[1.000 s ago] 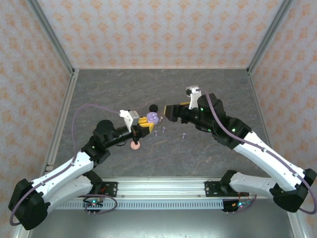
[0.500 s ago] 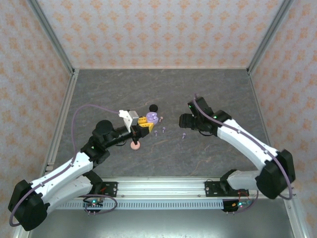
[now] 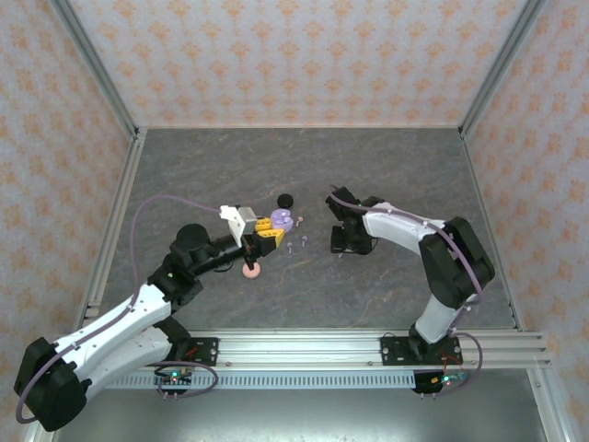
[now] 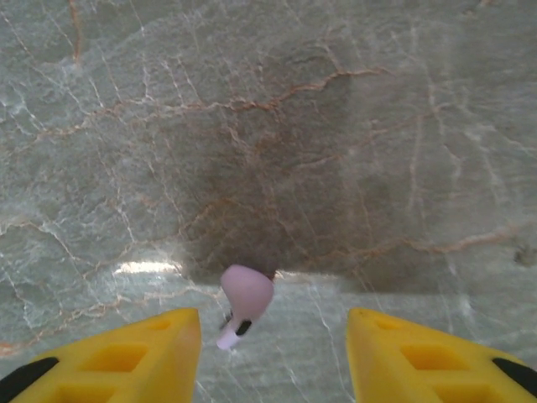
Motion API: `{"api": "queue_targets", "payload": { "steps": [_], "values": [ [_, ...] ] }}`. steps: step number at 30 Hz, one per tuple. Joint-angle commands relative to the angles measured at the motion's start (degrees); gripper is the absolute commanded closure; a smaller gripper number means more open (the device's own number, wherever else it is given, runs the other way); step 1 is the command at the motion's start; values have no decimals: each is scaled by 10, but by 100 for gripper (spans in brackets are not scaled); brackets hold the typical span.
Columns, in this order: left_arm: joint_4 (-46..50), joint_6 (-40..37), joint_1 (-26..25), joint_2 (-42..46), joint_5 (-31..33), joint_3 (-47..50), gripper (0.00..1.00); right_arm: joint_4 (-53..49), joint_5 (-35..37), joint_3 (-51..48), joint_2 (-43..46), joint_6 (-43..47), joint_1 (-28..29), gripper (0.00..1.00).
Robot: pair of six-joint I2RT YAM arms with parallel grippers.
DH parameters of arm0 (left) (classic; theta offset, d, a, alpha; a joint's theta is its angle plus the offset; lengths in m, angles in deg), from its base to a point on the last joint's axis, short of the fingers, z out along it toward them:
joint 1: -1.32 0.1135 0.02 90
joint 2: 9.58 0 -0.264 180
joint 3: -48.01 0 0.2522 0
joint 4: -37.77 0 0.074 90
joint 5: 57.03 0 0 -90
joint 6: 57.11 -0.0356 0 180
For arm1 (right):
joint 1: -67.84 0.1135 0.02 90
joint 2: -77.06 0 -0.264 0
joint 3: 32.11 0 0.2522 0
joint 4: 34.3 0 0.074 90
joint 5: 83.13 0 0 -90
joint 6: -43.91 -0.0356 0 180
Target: Insert the wireless bluetooth earbuds into the charging case
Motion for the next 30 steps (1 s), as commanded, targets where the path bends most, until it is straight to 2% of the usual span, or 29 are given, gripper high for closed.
{"api": "queue_targets", "payload": {
  "steps": [1, 13, 18, 30],
  "values": [
    [1, -14, -7, 12, 11, -15, 100, 15, -5, 21, -15, 2, -2, 52],
    [7, -18, -7, 12, 12, -16, 100, 23, -18, 32, -56, 1, -3, 65],
    [8, -19, -7, 12, 12, -16, 100, 22, -23, 32, -63, 5, -4, 73],
    [9, -19, -7, 13, 14, -16, 100, 12, -41, 27, -50, 13, -5, 80]
  ]
}}
